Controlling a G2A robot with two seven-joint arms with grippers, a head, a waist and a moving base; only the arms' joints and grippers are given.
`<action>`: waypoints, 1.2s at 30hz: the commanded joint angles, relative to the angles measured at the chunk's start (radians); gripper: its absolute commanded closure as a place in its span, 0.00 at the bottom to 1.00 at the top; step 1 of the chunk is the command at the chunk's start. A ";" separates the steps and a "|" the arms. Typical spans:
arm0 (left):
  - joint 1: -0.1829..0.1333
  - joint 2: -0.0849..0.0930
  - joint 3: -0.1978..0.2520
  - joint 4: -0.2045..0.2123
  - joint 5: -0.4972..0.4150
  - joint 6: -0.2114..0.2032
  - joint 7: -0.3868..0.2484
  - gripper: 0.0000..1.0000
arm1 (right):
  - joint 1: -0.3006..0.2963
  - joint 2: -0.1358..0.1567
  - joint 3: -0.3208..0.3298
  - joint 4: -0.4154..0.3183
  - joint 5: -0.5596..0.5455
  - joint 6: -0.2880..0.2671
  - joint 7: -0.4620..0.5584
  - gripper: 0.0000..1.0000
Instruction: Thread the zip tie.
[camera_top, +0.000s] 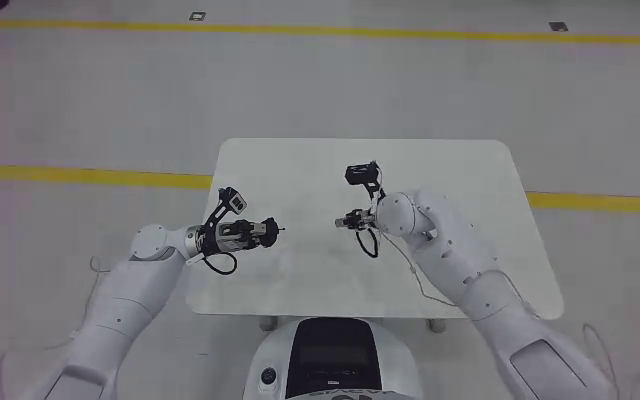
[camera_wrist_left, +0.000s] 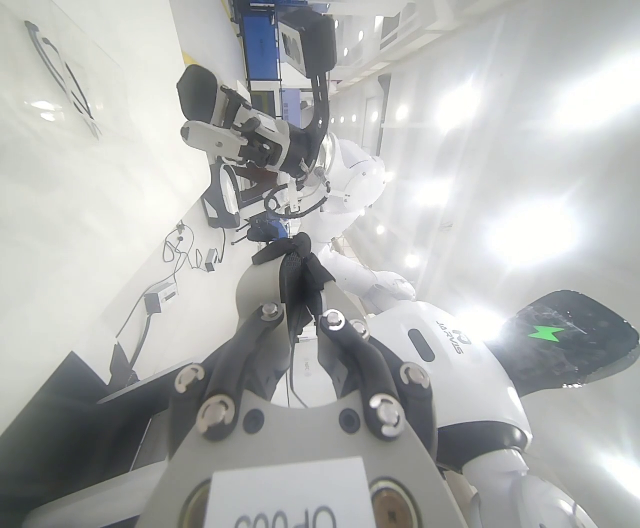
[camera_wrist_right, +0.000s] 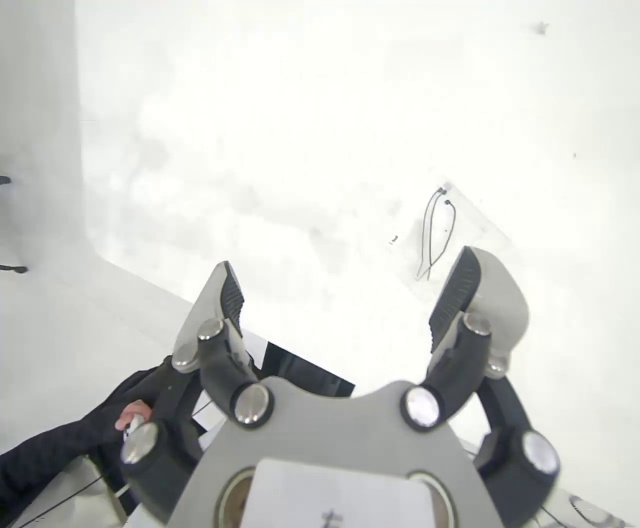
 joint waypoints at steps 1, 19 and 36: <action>0.000 0.000 0.000 0.000 0.000 0.000 0.000 1.00 | 0.017 -0.024 -0.004 0.041 -0.030 0.000 0.059 0.00; 0.000 0.000 0.000 0.000 0.000 0.000 0.000 1.00 | 0.073 -0.067 -0.063 0.182 -0.091 0.000 0.065 0.00; 0.000 0.000 0.000 0.000 0.000 0.000 0.000 1.00 | 0.074 -0.076 -0.087 0.236 -0.081 -0.050 0.044 0.00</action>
